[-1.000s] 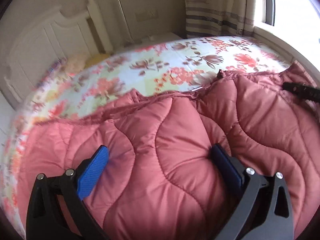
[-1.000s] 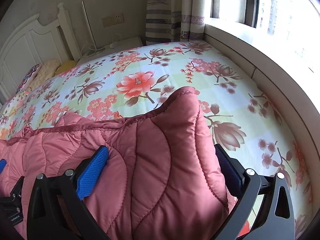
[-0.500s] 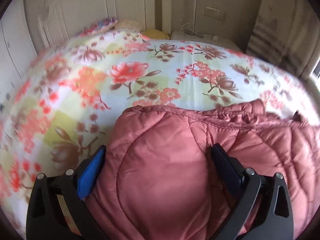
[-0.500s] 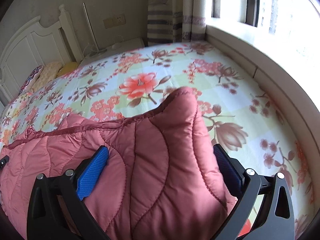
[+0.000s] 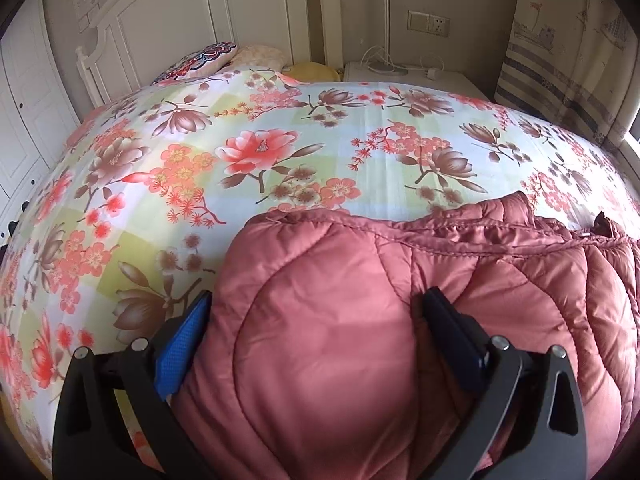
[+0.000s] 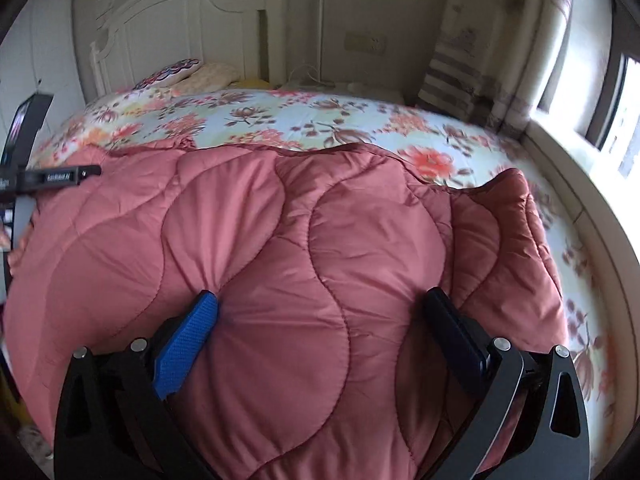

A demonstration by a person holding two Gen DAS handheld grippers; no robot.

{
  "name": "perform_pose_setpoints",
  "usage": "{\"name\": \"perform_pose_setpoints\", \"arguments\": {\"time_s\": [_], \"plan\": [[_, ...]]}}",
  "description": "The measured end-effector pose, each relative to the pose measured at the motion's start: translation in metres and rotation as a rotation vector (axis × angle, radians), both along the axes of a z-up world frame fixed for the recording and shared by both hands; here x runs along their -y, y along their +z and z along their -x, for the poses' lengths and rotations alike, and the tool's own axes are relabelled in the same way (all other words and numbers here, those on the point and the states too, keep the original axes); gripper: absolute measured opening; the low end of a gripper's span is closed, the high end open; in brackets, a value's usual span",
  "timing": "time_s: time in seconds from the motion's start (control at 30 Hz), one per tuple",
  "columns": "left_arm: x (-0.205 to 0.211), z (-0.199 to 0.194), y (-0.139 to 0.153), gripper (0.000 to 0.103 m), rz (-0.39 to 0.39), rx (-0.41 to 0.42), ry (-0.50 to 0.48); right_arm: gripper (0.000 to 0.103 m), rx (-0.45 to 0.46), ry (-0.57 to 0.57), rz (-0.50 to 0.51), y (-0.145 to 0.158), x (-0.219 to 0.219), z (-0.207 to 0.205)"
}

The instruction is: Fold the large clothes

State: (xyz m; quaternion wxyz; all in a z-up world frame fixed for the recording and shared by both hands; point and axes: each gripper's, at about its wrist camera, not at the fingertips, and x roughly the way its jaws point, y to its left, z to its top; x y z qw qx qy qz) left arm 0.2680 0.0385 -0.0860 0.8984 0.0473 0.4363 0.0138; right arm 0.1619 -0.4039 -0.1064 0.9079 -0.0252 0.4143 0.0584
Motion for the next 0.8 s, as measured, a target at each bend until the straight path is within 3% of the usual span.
{"name": "perform_pose_setpoints", "arguments": {"time_s": [0.13, 0.27, 0.37, 0.4, 0.47, 0.53, 0.57, 0.7, 0.8], "plan": [[0.009, 0.044, 0.026, 0.101, -0.006, 0.095, -0.031, 0.098, 0.011, -0.047, 0.018, 0.011, 0.004, 0.015], [0.043, 0.114, 0.048, 0.101, 0.055, 0.214, -0.193, 0.098, 0.113, -0.018, 0.028, 0.032, -0.003, 0.057], [0.086, 0.147, 0.030, 0.101, 0.005, 0.168, -0.333, 0.098, 0.183, 0.098, 0.008, 0.044, -0.027, 0.089], [0.103, 0.155, 0.013, 0.101, -0.047, 0.139, -0.359, 0.098, 0.189, 0.131, 0.010, 0.043, -0.034, 0.095], [0.111, 0.162, -0.003, 0.101, -0.103, 0.192, -0.335, 0.098, 0.150, 0.213, 0.036, 0.028, -0.055, 0.100], [0.107, 0.159, -0.011, 0.101, -0.073, 0.182, -0.328, 0.099, 0.085, 0.237, 0.113, -0.003, -0.068, 0.097], [0.104, 0.157, -0.011, 0.101, -0.059, 0.168, -0.331, 0.099, 0.106, 0.232, 0.100, -0.008, -0.067, 0.099], [0.093, 0.149, -0.012, 0.101, -0.028, 0.128, -0.343, 0.098, 0.101, 0.216, 0.029, -0.004, -0.053, 0.103], [0.090, 0.148, -0.013, 0.101, -0.003, 0.123, -0.340, 0.098, 0.165, 0.194, -0.041, 0.011, -0.036, 0.127]]}}
